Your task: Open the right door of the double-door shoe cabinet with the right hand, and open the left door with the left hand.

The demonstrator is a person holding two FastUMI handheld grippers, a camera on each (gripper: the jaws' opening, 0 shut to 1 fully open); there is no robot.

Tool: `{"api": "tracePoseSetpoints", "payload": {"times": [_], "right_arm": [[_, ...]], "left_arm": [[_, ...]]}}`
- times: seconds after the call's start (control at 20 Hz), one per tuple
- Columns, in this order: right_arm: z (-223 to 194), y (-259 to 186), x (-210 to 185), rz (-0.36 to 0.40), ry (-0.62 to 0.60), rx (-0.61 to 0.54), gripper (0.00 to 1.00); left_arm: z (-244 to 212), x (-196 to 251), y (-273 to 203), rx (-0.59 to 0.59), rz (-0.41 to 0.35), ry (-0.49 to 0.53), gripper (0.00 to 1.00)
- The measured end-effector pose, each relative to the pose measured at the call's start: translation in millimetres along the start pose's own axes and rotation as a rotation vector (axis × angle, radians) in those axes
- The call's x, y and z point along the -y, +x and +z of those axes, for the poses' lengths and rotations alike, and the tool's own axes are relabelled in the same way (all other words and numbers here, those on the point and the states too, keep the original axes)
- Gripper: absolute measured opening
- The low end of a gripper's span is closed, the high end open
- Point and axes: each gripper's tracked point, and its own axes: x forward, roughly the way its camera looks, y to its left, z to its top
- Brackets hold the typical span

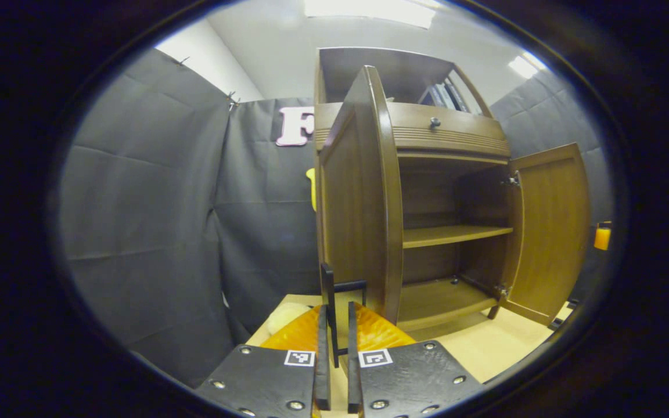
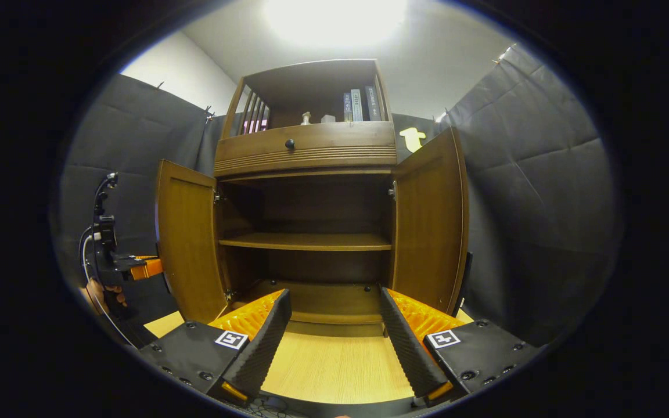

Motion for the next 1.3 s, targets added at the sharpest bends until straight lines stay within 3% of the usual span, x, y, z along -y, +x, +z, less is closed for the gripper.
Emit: {"api": "tracePoseSetpoints", "payload": {"times": [0.2,0.5,0.65,1.0,1.15,1.25,1.3], "right_arm": [[2,-4,-2,-0.002,-0.003,0.005,0.96],[5,-10,8,-0.024,-0.010,0.018,0.92],[9,-12,13,-0.034,-0.010,0.027,0.92],[26,-21,16,-0.052,-0.011,0.042,0.96],[26,-28,20,-0.071,-0.016,0.044,0.92],[27,-34,22,-0.083,-0.020,0.049,0.96],[27,-37,23,-0.088,-0.018,0.050,0.92]], "left_arm": [[-2,-26,-9,0.005,0.049,0.008,0.15],[2,-74,-38,0.023,0.156,0.009,0.13],[2,-88,-52,0.018,0.166,-0.009,0.12],[29,-72,-90,0.038,0.129,0.017,0.16],[43,-50,-108,0.048,0.087,0.010,0.16],[52,-42,-119,0.058,0.070,0.014,0.16],[56,-37,-124,0.062,0.061,0.013,0.16]]}}
